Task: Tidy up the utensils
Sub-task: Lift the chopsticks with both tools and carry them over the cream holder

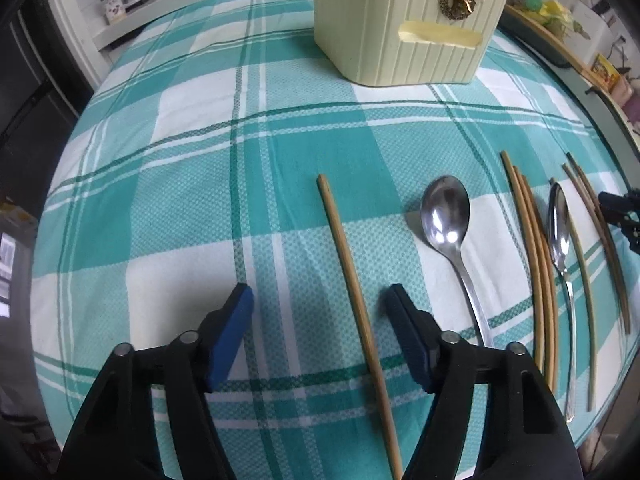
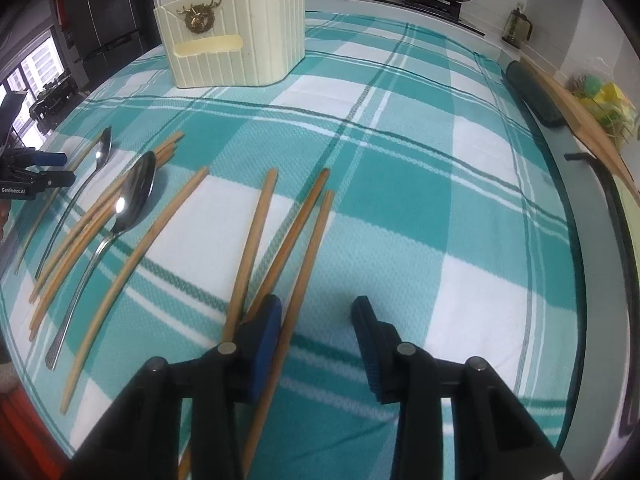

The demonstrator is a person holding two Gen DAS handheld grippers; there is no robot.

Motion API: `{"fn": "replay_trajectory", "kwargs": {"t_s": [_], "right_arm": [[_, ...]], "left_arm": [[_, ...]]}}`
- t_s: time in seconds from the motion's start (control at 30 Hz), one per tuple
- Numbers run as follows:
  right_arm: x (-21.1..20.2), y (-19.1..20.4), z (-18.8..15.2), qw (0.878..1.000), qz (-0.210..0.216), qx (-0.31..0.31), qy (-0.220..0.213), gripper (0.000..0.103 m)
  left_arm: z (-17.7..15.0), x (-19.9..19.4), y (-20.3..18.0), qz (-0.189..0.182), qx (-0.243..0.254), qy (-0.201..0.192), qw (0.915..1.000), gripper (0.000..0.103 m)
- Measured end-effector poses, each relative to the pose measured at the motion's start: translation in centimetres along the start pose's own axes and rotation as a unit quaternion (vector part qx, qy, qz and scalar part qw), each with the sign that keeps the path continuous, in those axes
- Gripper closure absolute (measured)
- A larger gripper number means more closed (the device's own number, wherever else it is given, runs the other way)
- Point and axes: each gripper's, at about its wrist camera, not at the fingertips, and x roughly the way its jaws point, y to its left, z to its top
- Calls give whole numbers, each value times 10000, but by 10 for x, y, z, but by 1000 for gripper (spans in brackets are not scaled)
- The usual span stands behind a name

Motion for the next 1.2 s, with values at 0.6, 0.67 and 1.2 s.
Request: {"fn": "replay_trajectory", "kwargs": {"t_s": [0.6,0.67,1.2], "right_arm": [[-43,-17,55,9912,453,849,-910,97],[-68,-16,58,9879,546,869,-1167,97],[-196,24,127,9474,591,689,-3069,97]], "left_arm": [[34,-96,12,-508,-375,-1062,9923,99],[33,-125,15,-597,-392,-1312,9888,99],[98,-252,18,-943,-524,-2781,9545,99]]}}
